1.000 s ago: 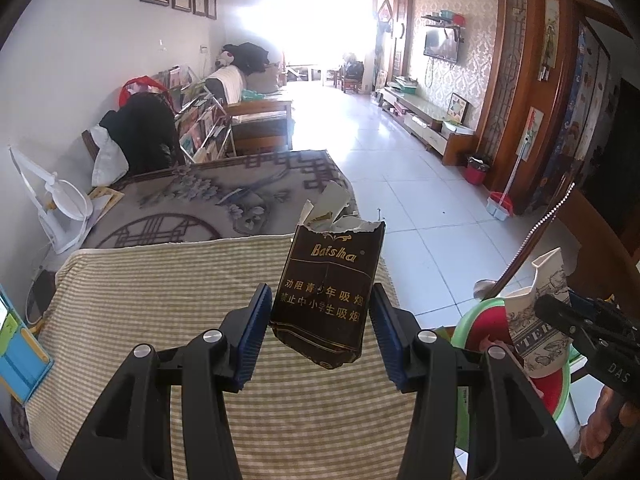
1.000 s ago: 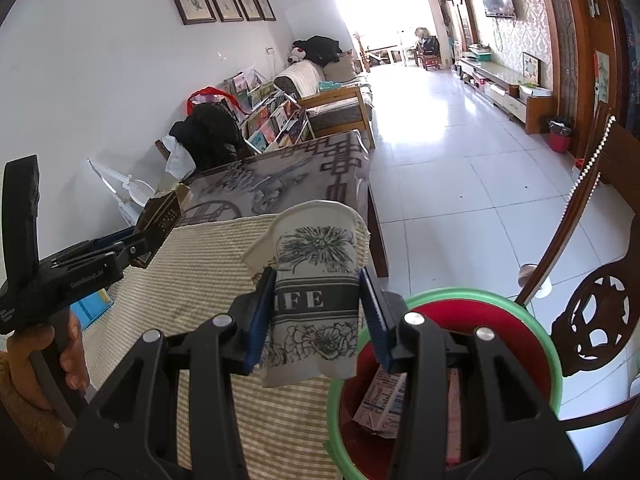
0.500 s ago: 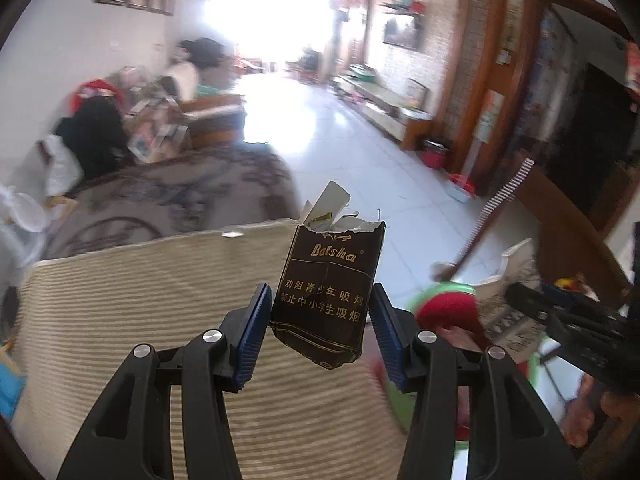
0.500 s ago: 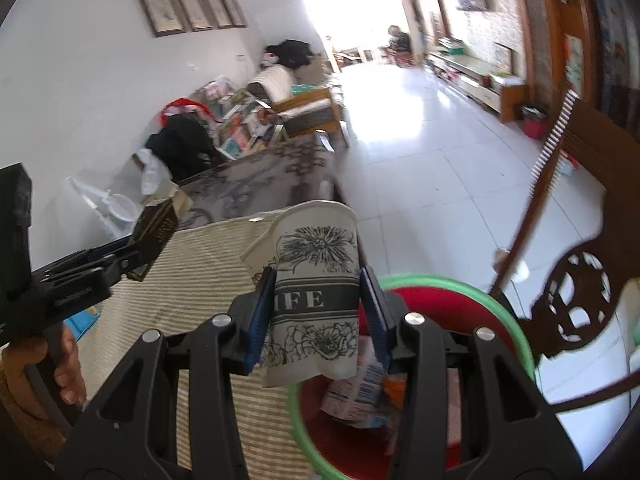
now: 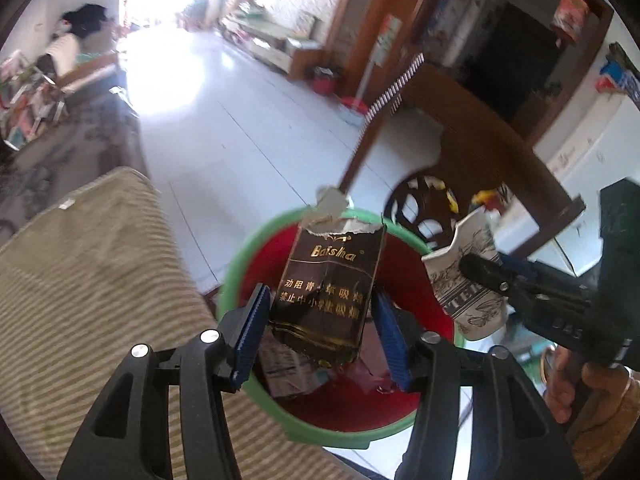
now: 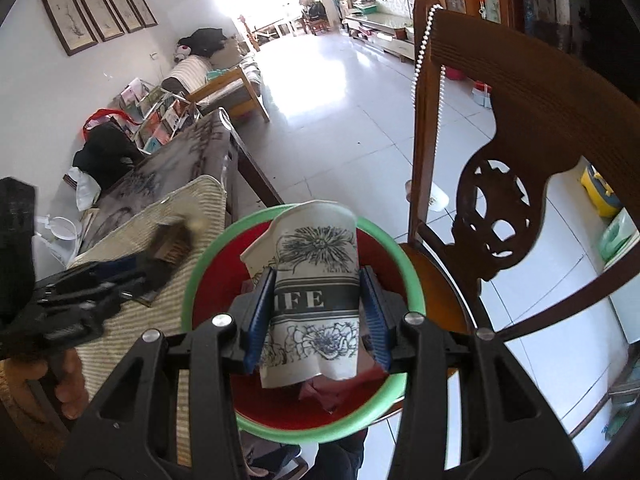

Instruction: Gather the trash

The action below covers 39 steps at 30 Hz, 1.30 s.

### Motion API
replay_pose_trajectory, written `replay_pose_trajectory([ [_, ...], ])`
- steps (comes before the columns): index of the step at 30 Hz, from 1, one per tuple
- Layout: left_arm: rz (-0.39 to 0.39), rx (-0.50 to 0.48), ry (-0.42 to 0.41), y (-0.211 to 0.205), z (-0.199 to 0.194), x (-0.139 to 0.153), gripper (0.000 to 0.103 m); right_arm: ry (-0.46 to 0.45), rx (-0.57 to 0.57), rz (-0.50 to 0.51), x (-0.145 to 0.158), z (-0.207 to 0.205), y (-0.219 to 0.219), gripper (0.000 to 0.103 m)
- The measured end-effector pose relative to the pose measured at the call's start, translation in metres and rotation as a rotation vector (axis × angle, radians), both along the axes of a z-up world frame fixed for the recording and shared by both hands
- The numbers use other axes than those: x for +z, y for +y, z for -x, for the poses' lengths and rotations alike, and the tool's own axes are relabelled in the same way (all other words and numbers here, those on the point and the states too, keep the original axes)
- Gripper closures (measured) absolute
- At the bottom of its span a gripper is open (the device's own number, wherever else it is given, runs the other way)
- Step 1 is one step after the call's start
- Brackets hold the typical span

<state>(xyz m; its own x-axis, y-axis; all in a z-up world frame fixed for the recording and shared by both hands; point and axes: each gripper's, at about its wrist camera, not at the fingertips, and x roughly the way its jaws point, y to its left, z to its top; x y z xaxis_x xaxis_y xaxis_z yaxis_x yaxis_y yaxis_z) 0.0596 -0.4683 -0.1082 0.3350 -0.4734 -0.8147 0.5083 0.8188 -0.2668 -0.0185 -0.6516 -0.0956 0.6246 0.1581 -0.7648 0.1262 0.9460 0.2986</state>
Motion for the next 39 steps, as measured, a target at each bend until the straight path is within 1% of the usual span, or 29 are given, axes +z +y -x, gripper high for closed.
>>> replay_pose_trajectory([
  [1,-0.008,-0.005,0.013,-0.002,-0.002,-0.004,0.043,0.001,0.002,0.000,0.000,-0.001,0.000,0.061],
  [2,-0.026,0.004,0.024,-0.002,-0.005,-0.010,0.029,0.004,0.010,-0.001,-0.001,-0.002,0.002,0.055],
  [3,-0.028,0.020,0.022,0.002,-0.006,-0.012,0.025,0.010,0.014,-0.001,-0.002,-0.003,0.003,0.044],
  [4,-0.020,0.041,0.019,0.008,-0.006,-0.011,0.023,0.003,-0.001,0.013,-0.002,-0.003,0.006,0.020],
  [5,-0.011,0.062,0.016,0.016,-0.006,-0.009,0.023,-0.019,-0.010,0.013,0.000,-0.002,0.009,0.018],
  [6,-0.008,0.077,0.008,0.021,-0.005,-0.006,0.022,-0.023,-0.008,0.004,0.001,-0.003,0.011,0.018],
  [7,-0.008,0.095,-0.007,0.029,-0.005,-0.002,0.018,-0.024,-0.004,-0.007,0.001,-0.004,0.014,0.018],
  [8,-0.015,0.123,-0.038,0.041,-0.004,0.005,0.014,-0.022,0.001,-0.015,0.001,-0.007,0.020,0.018],
  [10,-0.033,0.181,-0.100,0.062,-0.002,0.015,0.010,-0.022,0.011,-0.015,0.002,-0.013,0.034,0.017],
  [11,-0.042,0.221,-0.133,0.078,0.000,0.023,0.008,-0.030,0.018,-0.010,0.004,-0.016,0.044,0.014],
  [13,-0.038,0.270,-0.163,0.102,0.002,0.033,0.008,-0.069,0.044,0.000,0.014,-0.021,0.069,0.009],
  [15,-0.021,0.332,-0.217,0.136,0.007,0.049,0.008,-0.113,0.063,0.030,0.026,-0.024,0.093,0.008],
  [16,-0.016,0.356,-0.247,0.150,0.009,0.056,0.008,-0.162,0.073,0.068,0.039,-0.024,0.114,0.006],
  [18,-0.007,0.391,-0.306,0.176,0.013,0.069,0.008,-0.250,0.076,0.111,0.058,-0.022,0.143,0.005],
  [19,-0.008,0.414,-0.355,0.195,0.018,0.079,0.008,-0.299,0.068,0.133,0.069,-0.020,0.157,0.005],
  [20,-0.012,0.426,-0.388,0.207,0.021,0.087,0.008,-0.368,0.048,0.158,0.081,-0.017,0.176,0.005],
  [21,-0.019,0.440,-0.433,0.221,0.023,0.097,0.008,-0.440,0.015,0.181,0.091,-0.012,0.191,0.005],
  [22,-0.030,0.459,-0.492,0.239,0.028,0.107,0.008,-0.533,-0.045,0.215,0.100,-0.007,0.213,0.005],
  [23,-0.034,0.472,-0.528,0.251,0.031,0.114,0.008,-0.571,-0.094,0.244,0.104,-0.005,0.228,0.005],
  [24,-0.028,0.487,-0.566,0.267,0.035,0.121,0.008,-0.589,-0.140,0.271,0.106,-0.004,0.244,0.005],
  [25,-0.016,0.496,-0.588,0.279,0.038,0.127,0.008,-0.601,-0.178,0.291,0.106,-0.004,0.259,0.005],
  [26,0.007,0.504,-0.605,0.296,0.041,0.132,0.008,-0.586,-0.198,0.313,0.105,-0.006,0.279,0.005],
  [28,0.030,0.515,-0.607,0.321,0.046,0.138,0.008,-0.519,-0.168,0.306,0.102,-0.014,0.308,0.005],
  [30,0.000,0.540,-0.614,0.343,0.048,0.141,0.008,-0.476,-0.157,0.297,0.097,-0.016,0.330,0.005],
  [32,-0.048,0.554,-0.621,0.358,0.047,0.140,0.008,-0.474,-0.168,0.324,0.094,-0.009,0.351,0.005],
  [33,-0.055,0.549,-0.613,0.366,0.046,0.139,0.008,-0.477,-0.167,0.341,0.094,-0.006,0.360,0.005],
  [34,-0.048,0.540,-0.606,0.371,0.046,0.141,0.008,-0.477,-0.163,0.355,0.094,-0.004,0.369,0.005],
  [36,-0.009,0.510,-0.585,0.383,0.045,0.140,0.008,-0.472,-0.158,0.369,0.092,-0.001,0.380,0.005],
  [39,0.028,0.486,-0.581,0.395,0.051,0.138,0.008,-0.475,-0.170,0.362,0.094,0.002,0.387,0.005],
])
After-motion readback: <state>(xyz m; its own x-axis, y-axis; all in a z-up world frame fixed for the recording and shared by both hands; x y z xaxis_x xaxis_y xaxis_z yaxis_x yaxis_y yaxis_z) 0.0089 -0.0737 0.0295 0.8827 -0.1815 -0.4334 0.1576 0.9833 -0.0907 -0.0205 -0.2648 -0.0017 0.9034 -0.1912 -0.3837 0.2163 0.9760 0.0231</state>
